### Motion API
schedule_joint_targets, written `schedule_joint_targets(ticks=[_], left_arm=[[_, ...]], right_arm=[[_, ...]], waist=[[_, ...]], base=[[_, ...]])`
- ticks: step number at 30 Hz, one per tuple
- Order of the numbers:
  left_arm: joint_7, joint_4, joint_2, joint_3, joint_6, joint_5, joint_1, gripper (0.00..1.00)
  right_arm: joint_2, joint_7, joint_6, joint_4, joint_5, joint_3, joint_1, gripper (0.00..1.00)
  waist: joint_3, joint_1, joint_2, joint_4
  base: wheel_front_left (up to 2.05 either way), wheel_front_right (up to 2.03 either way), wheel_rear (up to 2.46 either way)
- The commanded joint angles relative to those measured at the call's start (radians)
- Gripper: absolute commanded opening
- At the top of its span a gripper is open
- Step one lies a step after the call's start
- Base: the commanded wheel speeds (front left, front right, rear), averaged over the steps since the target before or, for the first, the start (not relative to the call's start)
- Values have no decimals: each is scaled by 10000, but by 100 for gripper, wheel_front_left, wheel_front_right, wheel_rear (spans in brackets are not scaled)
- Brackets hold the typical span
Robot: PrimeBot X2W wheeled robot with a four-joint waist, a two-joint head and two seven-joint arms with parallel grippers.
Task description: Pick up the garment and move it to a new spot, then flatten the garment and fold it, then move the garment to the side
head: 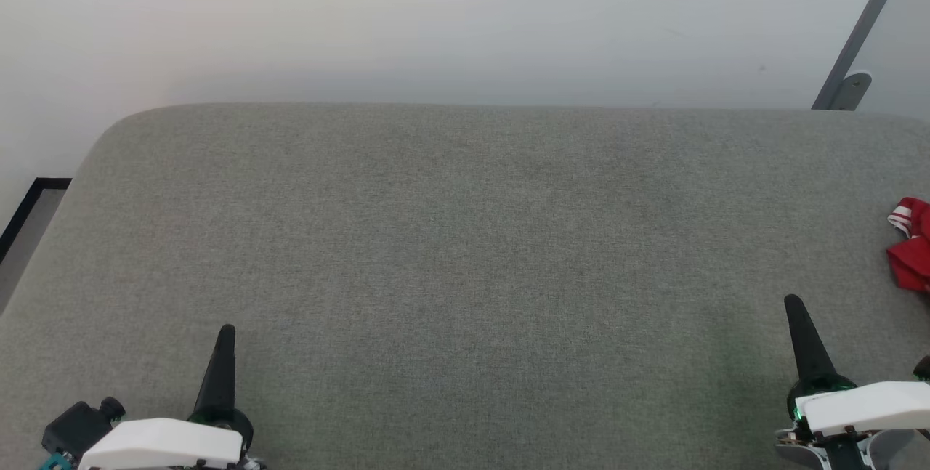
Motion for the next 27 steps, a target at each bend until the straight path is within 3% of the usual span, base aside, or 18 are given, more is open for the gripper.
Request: schedule_joint_targets(ticks=[1,27], left_arm=[[74,-59,40,68,11,-340,-313,0],[743,189,-158,324,15,-2579,-806,0]], right_arm=[[18,80,3,-67,309,-50,-263,0],[326,595,3,210,2467,-89,-640,0]], waist=[[3,0,-1,-16],[40,0,-1,-223]], base=[[0,0,0],[0,0,0]])
